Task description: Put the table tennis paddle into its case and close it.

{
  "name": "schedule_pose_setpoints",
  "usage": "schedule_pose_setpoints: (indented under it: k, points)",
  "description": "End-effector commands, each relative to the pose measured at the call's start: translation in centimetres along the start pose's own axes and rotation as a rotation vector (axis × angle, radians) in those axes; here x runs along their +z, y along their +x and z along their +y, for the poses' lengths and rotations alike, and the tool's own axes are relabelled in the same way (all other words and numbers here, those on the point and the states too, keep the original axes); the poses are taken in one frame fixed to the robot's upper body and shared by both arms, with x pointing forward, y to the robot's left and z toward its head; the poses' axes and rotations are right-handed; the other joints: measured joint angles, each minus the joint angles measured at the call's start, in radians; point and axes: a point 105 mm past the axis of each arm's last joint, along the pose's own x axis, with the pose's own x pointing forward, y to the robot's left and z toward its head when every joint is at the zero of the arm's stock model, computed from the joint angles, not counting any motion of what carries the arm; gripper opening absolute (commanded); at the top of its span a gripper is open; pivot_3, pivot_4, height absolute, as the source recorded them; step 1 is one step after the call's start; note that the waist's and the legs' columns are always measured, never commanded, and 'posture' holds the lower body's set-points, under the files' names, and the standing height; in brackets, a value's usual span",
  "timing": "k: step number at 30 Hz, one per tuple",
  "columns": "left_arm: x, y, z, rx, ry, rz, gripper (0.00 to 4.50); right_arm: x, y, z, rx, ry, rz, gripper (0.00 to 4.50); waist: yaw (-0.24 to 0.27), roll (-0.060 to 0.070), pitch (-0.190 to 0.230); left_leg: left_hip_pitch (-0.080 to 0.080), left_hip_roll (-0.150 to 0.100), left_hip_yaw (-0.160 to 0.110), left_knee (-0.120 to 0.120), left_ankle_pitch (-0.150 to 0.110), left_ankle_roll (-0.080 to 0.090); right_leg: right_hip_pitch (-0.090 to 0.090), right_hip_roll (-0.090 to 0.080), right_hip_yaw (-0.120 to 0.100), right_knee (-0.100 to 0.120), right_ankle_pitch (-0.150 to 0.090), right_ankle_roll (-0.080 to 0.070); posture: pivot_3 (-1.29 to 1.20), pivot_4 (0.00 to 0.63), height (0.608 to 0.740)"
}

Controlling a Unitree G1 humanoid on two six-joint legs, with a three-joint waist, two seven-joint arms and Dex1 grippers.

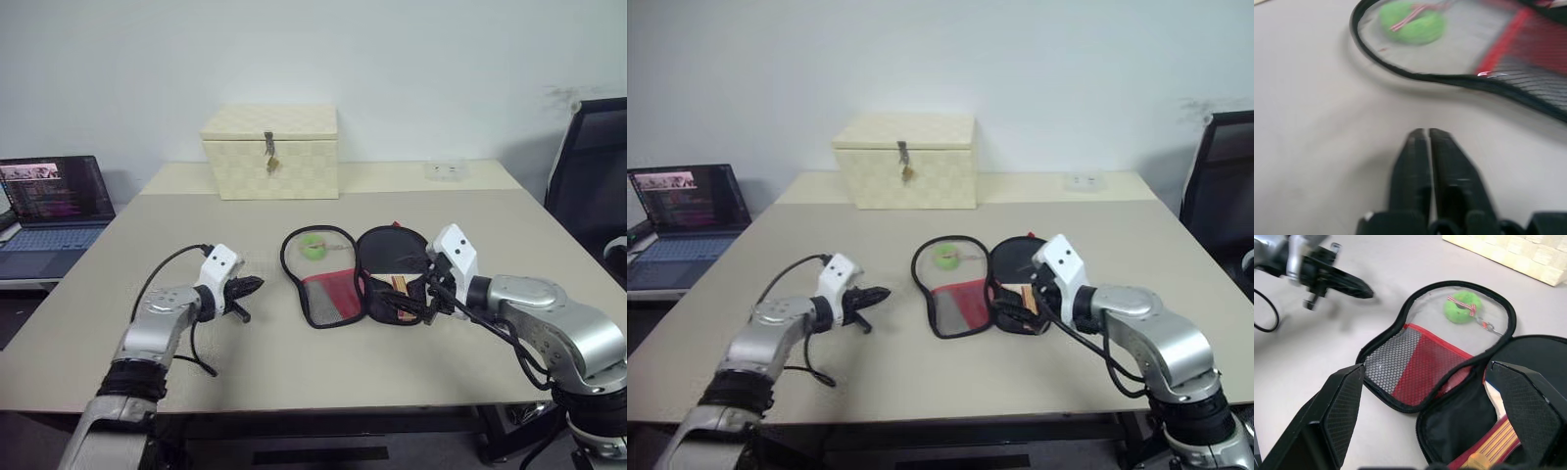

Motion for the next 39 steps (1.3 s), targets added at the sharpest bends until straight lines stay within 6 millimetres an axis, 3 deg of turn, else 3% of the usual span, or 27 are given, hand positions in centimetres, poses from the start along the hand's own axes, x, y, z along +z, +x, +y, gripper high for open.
schedule_pose_setpoints:
  k: [1, 11, 12, 15, 19, 23, 28, 35, 39]
  points:
    - [1.0, 1.3, 0.0, -0.001, 0.026, -0.026, 0.05, 1.0, -0.3, 0.3, 0.001, -0.069, -0.037, 4.5, 0.0, 0.0, 0.0, 0.0, 0.0, 0.0, 0.0, 0.0, 0.0, 0.0, 0.0, 0.0, 0.0, 0.0, 0.0, 0.0, 0.15, 0.74]
    - [3.0, 5.5, -2.9, -0.091, 0.022, -0.062, 0.05, -0.7, -1.4, -1.2, -0.05, -0.08, 0.013, 4.5, 0.001, -0.001, 0.0, -0.001, -0.007, -0.001, 0.002, 0.0, 0.0, 0.0, -0.001, 0.0, 0.001, 0.0, 0.0, 0.0, 0.15, 0.74]
    - [3.9, 5.8, -3.3, -0.107, 0.032, -0.084, 0.05, -0.8, -1.7, -1.6, -0.066, -0.079, 0.021, 4.5, 0.0, -0.001, 0.0, -0.002, -0.007, -0.001, 0.002, 0.0, 0.0, 0.0, -0.001, 0.0, 0.001, 0.0, 0.001, 0.0, 0.15, 0.74]
    - [9.4, 7.0, -5.3, -0.191, 0.003, -0.226, 0.05, -1.2, -3.3, -3.8, -0.159, -0.092, 0.054, 4.5, 0.003, -0.002, 0.0, -0.003, -0.008, -0.002, 0.004, 0.0, 0.0, 0.0, -0.001, -0.001, 0.001, 0.0, 0.001, 0.0, 0.15, 0.74]
    - [14.3, 7.6, -8.1, -0.29, 0.033, -0.337, 0.05, -1.5, -4.6, -5.1, -0.207, -0.097, 0.079, 4.5, 0.006, -0.002, 0.001, -0.007, -0.009, -0.005, 0.01, 0.0, 0.0, 0.0, -0.002, -0.003, 0.001, 0.0, 0.003, 0.0, 0.15, 0.74]
    - [16.9, 8.2, -10.0, -0.332, 0.039, -0.389, 0.05, -1.7, -5.4, -6.0, -0.237, -0.092, 0.102, 4.5, 0.003, -0.002, 0.001, -0.007, -0.011, -0.004, 0.01, 0.0, 0.0, 0.0, -0.004, -0.002, 0.001, 0.0, 0.005, 0.0, 0.15, 0.74]
    - [17.6, 9.0, -10.9, -0.315, 0.064, -0.392, 0.05, -2.1, -6.4, -7.3, -0.301, -0.037, 0.139, 4.5, -0.006, -0.002, 0.001, -0.006, -0.011, -0.003, 0.01, 0.0, 0.001, 0.0, -0.003, 0.0, 0.002, 0.0, 0.005, 0.0, 0.15, 0.74]
    - [14.8, 8.5, -9.2, -0.293, 0.052, -0.344, 0.05, -3.5, -6.1, -9.4, -0.408, 0.078, 0.171, 4.5, -0.007, -0.002, 0.001, -0.005, -0.011, -0.002, 0.01, 0.0, 0.0, 0.0, -0.003, 0.0, 0.003, 0.0, 0.005, 0.0, 0.15, 0.74]
    - [14.4, 8.4, -8.9, -0.289, 0.082, -0.331, 0.05, -3.3, -6.2, -10.4, -0.447, 0.091, 0.171, 4.5, -0.001, -0.002, 0.001, -0.006, -0.011, -0.002, 0.01, 0.0, 0.0, 0.0, -0.004, 0.0, 0.002, 0.0, 0.005, 0.0, 0.15, 0.74]
